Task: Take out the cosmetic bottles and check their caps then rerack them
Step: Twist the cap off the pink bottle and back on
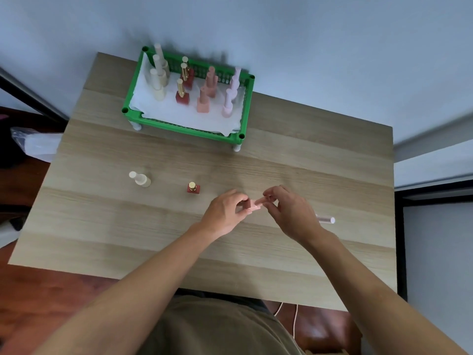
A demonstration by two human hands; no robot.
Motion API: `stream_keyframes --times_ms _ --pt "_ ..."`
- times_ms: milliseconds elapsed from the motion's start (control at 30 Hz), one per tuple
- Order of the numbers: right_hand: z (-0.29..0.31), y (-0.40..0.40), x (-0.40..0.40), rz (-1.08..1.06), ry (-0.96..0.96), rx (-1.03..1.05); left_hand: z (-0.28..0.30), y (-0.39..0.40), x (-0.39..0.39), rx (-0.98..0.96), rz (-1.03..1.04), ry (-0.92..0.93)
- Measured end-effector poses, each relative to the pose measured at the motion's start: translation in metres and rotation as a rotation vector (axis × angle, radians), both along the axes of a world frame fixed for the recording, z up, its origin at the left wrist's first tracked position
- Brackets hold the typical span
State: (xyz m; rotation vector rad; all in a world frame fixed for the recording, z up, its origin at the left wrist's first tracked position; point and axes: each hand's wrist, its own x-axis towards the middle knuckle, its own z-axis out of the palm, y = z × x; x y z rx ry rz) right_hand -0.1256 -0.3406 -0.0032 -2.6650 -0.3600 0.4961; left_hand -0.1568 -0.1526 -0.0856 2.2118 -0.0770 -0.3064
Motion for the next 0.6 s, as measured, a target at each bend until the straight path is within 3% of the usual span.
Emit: stream_keyframes --times_ms 300,600 --pt "0.028 -0.005 0.016 0.135 -0.016 0.096 0.031 0.011 -0.001 -0.142 0.040 -0.021" --pt "0.043 0.004 0.026 0.183 -0.019 0.114 0.047 0.026 0.001 -0.095 -0.016 -0.093"
